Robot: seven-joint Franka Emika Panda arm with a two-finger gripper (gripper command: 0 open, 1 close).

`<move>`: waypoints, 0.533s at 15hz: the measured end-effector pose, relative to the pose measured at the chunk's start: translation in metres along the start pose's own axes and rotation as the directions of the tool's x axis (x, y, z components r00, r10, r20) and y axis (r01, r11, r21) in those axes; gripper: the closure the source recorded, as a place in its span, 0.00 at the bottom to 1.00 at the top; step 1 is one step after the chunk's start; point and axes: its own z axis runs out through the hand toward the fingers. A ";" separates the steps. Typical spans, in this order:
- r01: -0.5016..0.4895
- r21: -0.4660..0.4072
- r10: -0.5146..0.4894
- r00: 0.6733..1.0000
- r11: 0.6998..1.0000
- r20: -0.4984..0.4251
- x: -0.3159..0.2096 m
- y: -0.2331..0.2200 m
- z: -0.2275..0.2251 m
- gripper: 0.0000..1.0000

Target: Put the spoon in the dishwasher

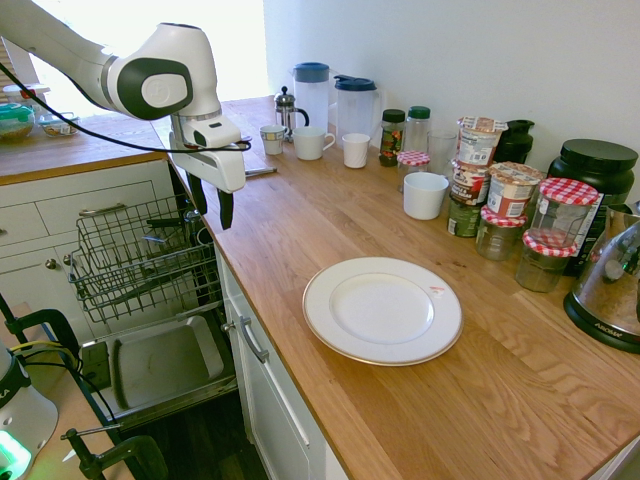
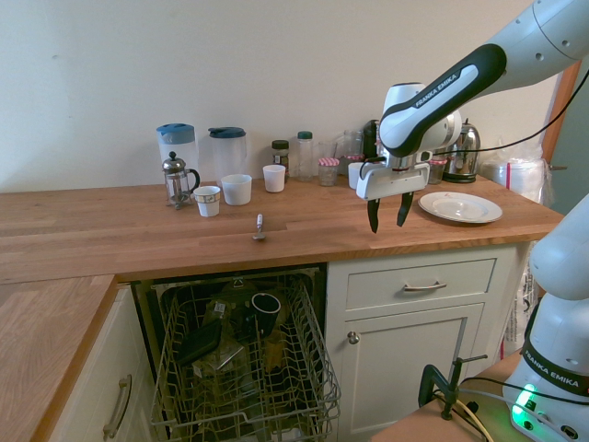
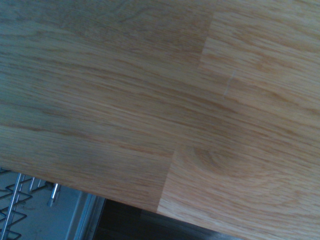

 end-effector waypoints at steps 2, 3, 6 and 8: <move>-0.001 -0.002 0.001 1.000 1.000 0.002 0.000 0.000 0.001 0.00; -0.009 0.002 0.009 1.000 1.000 0.005 0.002 0.000 0.000 0.00; -0.089 0.045 0.087 0.995 0.995 0.041 0.006 -0.020 -0.018 0.00; -0.188 0.076 0.185 0.982 0.979 0.047 0.000 -0.061 -0.035 0.00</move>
